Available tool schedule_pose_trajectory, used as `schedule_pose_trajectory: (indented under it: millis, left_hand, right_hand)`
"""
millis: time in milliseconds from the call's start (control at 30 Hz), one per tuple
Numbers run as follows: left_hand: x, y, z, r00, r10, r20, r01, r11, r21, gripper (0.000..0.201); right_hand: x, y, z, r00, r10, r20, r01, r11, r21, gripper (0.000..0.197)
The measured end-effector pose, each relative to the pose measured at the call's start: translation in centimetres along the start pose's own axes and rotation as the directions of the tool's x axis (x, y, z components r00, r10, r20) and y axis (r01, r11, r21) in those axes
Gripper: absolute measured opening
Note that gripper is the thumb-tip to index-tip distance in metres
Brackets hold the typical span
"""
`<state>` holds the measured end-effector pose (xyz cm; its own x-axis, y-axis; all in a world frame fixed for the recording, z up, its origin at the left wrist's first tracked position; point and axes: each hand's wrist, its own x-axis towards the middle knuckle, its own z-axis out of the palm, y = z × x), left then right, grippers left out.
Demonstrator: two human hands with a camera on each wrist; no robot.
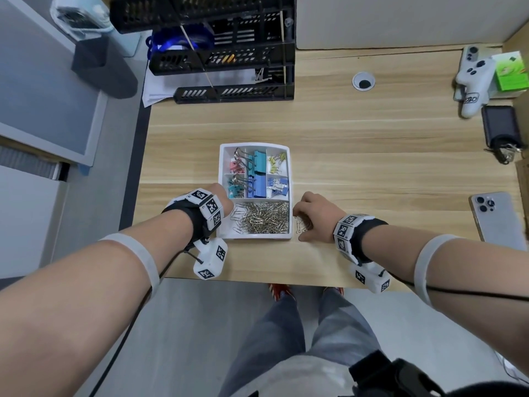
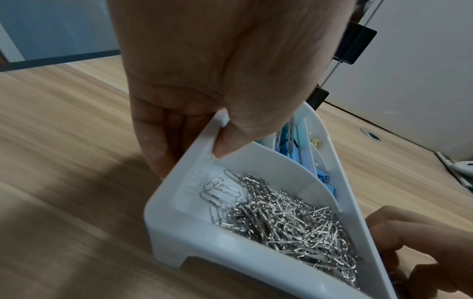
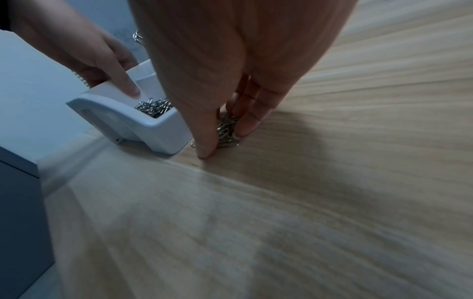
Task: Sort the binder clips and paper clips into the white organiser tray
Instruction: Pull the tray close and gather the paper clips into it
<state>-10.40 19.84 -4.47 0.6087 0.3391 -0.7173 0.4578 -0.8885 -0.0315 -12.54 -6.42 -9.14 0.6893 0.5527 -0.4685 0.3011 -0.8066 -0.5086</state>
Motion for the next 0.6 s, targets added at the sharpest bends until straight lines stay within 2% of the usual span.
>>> schedule_pose_trajectory:
  millis: [100, 367, 467, 600]
  left_hand:
    - [-0.1, 0.0, 0.0, 1.000, 0.005, -0.001, -0.005, 1.000, 0.007, 0.013]
    - [-0.5, 0.3, -0.1, 1.000, 0.000, -0.008, 0.001, 1.000, 0.028, 0.019]
    - [-0.6, 0.4, -0.2, 1.000, -0.002, -0.005, 0.002, 1.000, 0.026, 0.016]
    - [-0.8, 0.6, -0.1, 1.000, -0.001, -0.005, 0.001, 1.000, 0.005, 0.020]
  right_hand:
    - [0.0, -0.2, 0.6, 0.999, 0.026, -0.042, -0.026, 1.000, 0.010, 0.060]
    - [0.2, 0.1, 1.3, 0.992, 0.028, -0.124, -0.016, 0.996, 0.091, 0.016]
    - [0.1, 0.4, 1.1, 0.993, 0.010, -0.120, 0.001, 0.996, 0.091, 0.014]
    - [-0.2, 0.6, -0.2, 0.997, 0.004, -0.078, 0.004, 0.995, 0.104, 0.022]
